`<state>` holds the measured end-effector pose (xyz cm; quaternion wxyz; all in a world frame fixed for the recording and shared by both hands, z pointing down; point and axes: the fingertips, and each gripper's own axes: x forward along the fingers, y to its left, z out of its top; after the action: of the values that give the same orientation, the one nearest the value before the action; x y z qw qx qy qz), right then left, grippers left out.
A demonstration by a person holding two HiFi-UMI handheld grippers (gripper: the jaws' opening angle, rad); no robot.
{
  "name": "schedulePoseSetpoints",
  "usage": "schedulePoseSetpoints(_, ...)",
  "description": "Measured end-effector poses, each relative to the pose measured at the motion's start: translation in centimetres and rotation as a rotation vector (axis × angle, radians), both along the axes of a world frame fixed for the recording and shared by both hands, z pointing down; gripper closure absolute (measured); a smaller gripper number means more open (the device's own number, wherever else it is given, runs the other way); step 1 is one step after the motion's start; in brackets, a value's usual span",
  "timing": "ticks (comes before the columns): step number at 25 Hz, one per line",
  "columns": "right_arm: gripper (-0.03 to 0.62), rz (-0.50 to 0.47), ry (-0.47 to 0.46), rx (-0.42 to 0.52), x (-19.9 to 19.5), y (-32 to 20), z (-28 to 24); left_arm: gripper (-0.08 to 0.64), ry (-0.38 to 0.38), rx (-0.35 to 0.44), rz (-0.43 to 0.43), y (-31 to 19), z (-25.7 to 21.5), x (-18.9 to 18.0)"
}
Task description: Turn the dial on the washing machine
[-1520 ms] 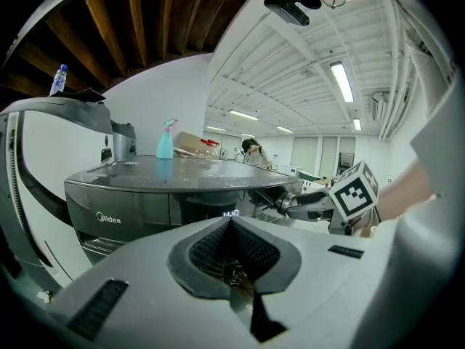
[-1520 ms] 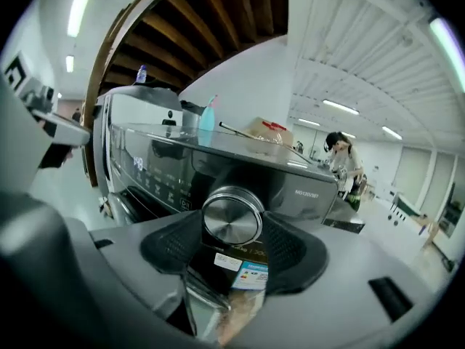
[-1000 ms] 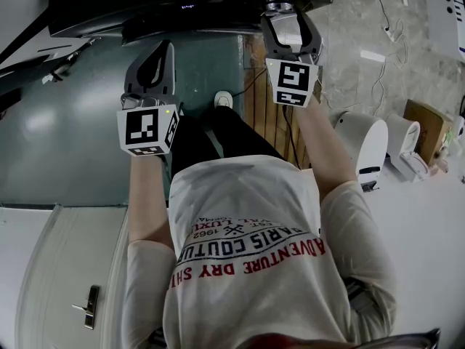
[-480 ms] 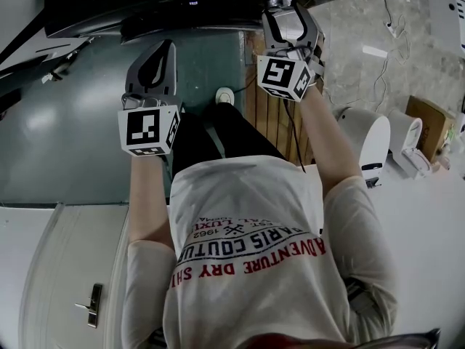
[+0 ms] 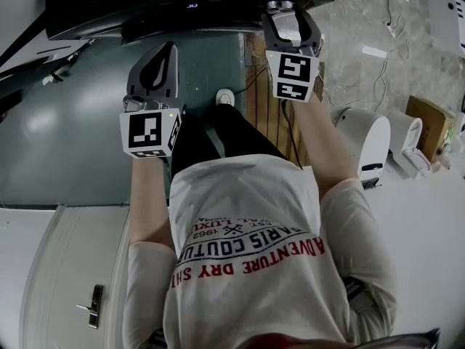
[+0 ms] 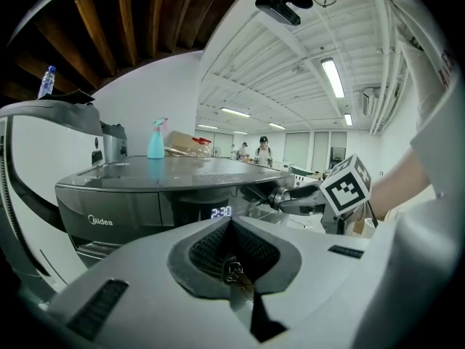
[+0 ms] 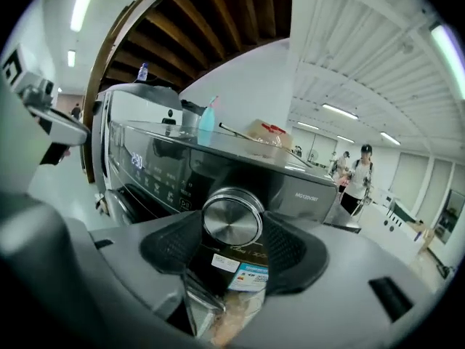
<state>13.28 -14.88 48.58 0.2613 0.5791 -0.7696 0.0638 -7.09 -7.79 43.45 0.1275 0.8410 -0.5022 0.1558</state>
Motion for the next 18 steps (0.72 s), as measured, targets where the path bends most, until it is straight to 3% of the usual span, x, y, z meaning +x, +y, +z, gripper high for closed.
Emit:
schedulePoseSetpoints(4, 0.314, 0.008, -0.038, 0.0, 0.4, 0.0, 0.1, 0.543, -0.012, -0.001, 0.008, 0.2, 0.1, -0.1)
schedulePoseSetpoints(8, 0.316, -0.005, -0.008, 0.051, 0.0, 0.2, -0.4, 0.543, -0.012, -0.005, 0.005, 0.3, 0.3, -0.1)
schedulePoseSetpoints(18, 0.311, -0.13, 0.366, 0.174, -0.9, 0.7, 0.5, 0.544, -0.026, -0.006, 0.029, 0.4, 0.7, 0.5)
